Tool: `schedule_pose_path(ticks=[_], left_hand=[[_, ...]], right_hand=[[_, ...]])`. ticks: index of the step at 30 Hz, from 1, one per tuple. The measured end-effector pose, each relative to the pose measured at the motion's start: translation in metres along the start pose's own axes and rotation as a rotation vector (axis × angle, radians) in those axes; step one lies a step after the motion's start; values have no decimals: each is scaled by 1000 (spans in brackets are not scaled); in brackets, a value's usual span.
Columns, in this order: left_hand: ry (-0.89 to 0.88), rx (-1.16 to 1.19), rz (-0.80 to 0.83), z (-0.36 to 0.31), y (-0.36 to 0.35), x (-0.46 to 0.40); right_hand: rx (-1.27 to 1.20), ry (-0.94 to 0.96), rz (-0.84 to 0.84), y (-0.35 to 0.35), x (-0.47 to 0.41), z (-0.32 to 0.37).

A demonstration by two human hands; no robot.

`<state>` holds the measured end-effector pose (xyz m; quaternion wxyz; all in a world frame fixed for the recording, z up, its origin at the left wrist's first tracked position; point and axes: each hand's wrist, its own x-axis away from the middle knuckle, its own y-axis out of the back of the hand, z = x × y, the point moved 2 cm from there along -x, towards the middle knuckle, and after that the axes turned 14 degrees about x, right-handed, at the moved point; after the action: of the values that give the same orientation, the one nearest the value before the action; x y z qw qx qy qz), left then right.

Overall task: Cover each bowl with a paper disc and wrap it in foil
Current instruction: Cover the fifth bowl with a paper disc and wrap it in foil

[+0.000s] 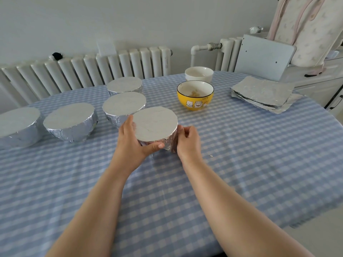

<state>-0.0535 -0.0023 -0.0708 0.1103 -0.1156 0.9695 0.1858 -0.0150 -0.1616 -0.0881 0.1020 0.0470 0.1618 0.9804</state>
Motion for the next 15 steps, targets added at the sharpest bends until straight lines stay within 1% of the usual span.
schedule_pose_path(ticks=[3, 6, 12, 15], left_hand=[[-22, 47, -52, 3, -1, 0], [-6, 82, -85, 6, -3, -1], [15, 114, -96, 8, -5, -1], [17, 124, -97, 9, -5, -1]], right_hand=[[14, -11, -57, -4, -2, 2], [7, -39, -64, -6, -2, 3], [-77, -124, -66, -7, -1, 7], [-95, -137, -59, -7, 0, 9]])
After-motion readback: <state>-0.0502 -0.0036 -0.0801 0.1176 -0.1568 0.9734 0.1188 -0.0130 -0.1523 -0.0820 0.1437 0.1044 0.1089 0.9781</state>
